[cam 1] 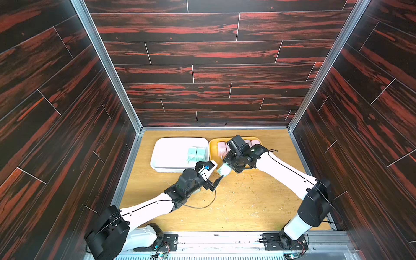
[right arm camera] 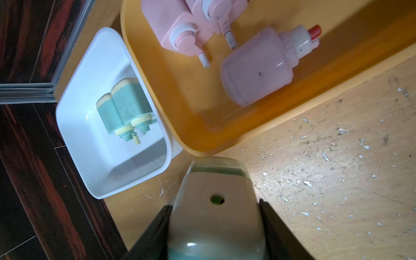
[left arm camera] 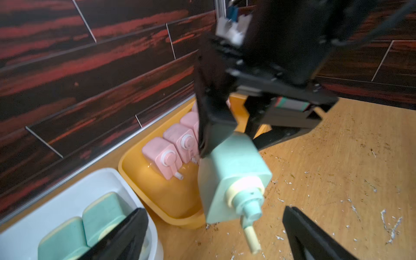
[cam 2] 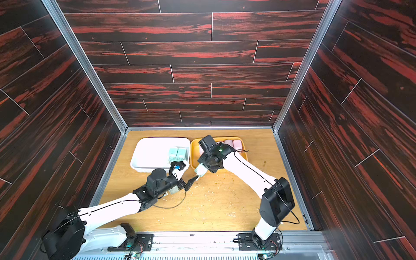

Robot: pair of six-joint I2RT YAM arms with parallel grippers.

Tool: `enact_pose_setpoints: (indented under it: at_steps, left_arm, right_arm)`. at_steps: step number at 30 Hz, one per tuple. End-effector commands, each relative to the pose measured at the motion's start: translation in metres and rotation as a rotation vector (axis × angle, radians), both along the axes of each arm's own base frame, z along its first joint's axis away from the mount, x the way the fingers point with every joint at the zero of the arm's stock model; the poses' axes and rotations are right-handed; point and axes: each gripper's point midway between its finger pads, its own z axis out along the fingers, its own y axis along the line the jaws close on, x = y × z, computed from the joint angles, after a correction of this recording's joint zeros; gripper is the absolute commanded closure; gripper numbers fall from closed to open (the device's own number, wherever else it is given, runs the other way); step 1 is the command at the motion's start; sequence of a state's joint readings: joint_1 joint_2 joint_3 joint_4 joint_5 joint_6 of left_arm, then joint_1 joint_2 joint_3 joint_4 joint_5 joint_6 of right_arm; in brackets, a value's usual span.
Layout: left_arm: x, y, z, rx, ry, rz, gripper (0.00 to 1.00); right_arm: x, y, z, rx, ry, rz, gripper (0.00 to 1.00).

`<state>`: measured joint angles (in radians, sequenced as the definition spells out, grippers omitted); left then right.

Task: Place the pencil sharpeners by color into the storage box
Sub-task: Pick up the pencil sharpener from the center of the board.

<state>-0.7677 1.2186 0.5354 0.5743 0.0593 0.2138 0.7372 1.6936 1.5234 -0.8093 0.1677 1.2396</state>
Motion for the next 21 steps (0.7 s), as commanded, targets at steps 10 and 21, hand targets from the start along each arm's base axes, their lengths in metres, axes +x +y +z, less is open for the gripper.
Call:
enact_pose_setpoints:
  at_steps: [10,21]
  left_arm:
    - [0.033,0.001,-0.002,0.151,-0.241,0.145,0.03]
    - [0.023,-0.011,-0.013,0.138,-0.230,0.119,0.09]
  right_arm:
    - [-0.010,0.021,0.002,0.008,0.031,-0.010,1.00]
    - [-0.001,0.023,0.008,0.028,-0.001,-0.055,1.00]
